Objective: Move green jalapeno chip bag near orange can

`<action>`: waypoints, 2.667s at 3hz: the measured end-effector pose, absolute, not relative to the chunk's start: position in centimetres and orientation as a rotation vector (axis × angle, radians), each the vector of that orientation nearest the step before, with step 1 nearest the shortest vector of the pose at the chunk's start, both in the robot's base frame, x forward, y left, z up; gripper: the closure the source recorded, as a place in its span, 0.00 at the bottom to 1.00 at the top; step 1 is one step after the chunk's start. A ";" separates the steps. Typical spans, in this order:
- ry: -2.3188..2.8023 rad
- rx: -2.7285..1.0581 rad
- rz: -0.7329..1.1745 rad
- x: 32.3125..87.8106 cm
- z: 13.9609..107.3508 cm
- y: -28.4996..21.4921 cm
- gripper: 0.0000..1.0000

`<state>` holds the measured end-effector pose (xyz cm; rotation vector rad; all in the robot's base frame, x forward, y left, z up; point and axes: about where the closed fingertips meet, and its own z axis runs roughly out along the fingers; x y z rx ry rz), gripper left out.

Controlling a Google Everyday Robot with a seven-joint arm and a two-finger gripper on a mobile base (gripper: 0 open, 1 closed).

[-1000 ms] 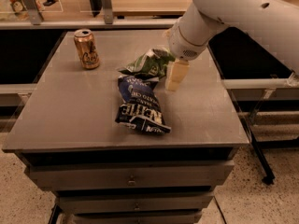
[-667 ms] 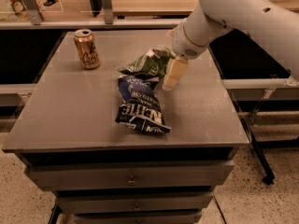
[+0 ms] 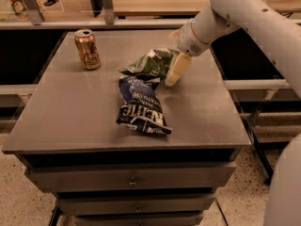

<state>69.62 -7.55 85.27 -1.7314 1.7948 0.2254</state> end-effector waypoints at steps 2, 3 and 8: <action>1.732 -1.921 0.352 71.1 83.0 -5.9 0.18; 1.718 -1.968 0.344 71.2 82.9 -4.9 0.41; 1.831 -1.721 0.236 68.6 88.1 -4.0 1.00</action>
Offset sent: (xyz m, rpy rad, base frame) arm 0.0221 0.0252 -0.0269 -0.0785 0.1312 0.2512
